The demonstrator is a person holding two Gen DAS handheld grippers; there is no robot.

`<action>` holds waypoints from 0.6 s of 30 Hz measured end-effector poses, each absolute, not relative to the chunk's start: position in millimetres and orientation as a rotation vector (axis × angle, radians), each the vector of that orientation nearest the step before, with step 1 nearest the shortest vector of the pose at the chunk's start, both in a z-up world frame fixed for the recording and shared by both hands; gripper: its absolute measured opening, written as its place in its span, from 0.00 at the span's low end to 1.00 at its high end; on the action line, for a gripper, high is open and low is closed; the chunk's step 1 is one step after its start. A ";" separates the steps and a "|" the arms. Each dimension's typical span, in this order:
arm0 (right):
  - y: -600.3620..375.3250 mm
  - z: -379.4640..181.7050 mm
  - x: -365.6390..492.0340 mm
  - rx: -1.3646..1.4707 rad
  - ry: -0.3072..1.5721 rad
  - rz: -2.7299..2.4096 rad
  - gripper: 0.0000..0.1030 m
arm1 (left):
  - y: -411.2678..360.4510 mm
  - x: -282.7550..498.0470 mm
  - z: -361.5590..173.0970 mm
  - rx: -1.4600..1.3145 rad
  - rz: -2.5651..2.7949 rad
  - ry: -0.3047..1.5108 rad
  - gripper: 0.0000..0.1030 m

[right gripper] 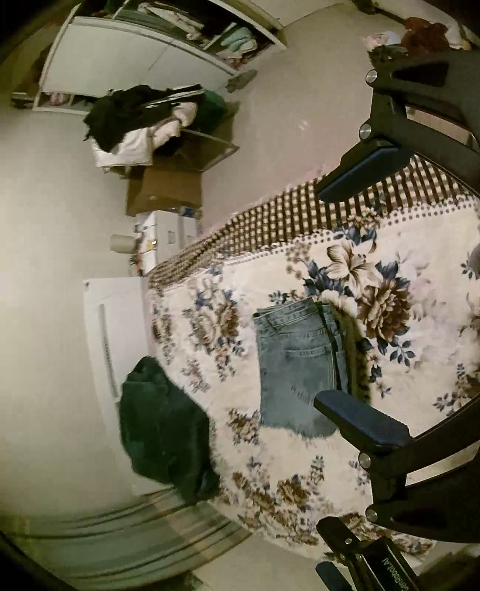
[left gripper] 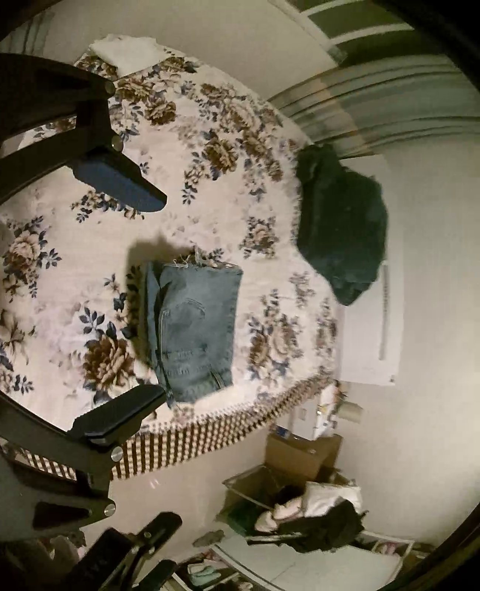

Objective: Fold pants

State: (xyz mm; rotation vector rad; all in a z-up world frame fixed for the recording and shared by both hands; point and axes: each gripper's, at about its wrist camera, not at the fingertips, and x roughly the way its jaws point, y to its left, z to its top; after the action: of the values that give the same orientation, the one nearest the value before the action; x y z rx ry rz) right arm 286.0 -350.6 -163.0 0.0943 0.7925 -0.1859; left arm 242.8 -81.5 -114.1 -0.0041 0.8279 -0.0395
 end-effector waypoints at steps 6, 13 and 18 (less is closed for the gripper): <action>-346.7 -108.7 213.9 0.074 0.741 -0.161 1.00 | -82.4 184.8 -73.8 -0.009 -0.037 0.763 0.96; -345.1 -63.9 146.7 0.052 0.705 -0.134 1.00 | -78.5 146.8 -61.8 -0.019 -0.006 0.741 1.00; -341.1 -47.1 124.5 0.044 0.699 -0.136 1.00 | -73.5 135.7 -57.9 -0.012 0.011 0.742 1.00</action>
State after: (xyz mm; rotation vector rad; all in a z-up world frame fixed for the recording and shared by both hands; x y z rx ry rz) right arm 124.5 -341.1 -47.1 0.0437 0.6992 -0.1357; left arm 135.7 -73.5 -57.9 -0.0115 0.7418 0.0105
